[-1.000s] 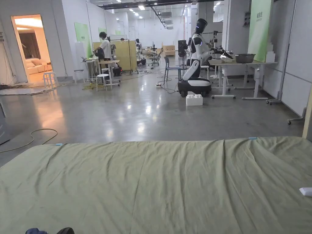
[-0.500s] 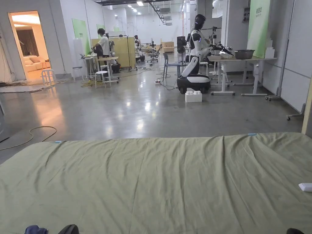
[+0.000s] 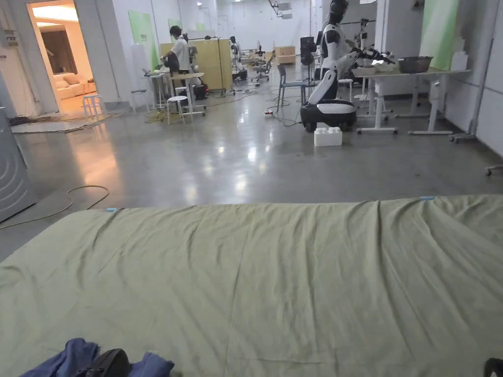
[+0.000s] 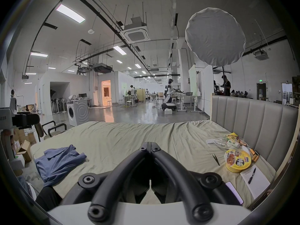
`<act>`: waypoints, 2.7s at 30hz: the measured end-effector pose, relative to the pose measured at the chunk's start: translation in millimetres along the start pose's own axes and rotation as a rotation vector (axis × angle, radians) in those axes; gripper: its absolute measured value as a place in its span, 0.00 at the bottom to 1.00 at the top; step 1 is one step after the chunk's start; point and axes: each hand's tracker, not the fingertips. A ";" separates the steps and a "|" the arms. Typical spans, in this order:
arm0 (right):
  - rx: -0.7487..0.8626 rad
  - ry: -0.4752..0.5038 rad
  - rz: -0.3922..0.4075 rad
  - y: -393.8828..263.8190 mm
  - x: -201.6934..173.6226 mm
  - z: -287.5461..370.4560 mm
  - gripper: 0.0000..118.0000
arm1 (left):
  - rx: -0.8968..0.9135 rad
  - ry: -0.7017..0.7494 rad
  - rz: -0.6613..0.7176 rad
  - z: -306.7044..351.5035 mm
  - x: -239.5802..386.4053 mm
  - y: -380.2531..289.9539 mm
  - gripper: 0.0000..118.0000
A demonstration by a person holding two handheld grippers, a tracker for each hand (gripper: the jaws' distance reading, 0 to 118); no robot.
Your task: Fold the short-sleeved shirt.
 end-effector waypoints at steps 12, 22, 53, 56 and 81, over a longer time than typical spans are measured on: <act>-0.185 0.022 -0.079 -40.7 1.6 -26.1 0.00 | -0.438 0.214 -0.037 -60.4 -142.1 -63.3 0.87; -0.338 0.047 -0.035 -59.5 -7.8 -43.9 0.00 | -0.682 0.299 0.048 -199.9 -233.2 -158.1 0.87; -0.381 -0.053 -0.148 -80.7 34.1 20.7 0.00 | -0.440 -0.087 0.191 -277.0 -92.5 -19.0 0.06; -0.370 -0.108 -0.168 -82.5 48.3 38.1 0.00 | -0.511 -0.269 0.110 -301.5 -0.4 -39.2 0.06; -0.324 -0.125 -0.169 -87.8 59.9 70.7 0.00 | -0.612 -0.621 0.014 -164.9 247.4 -166.1 0.66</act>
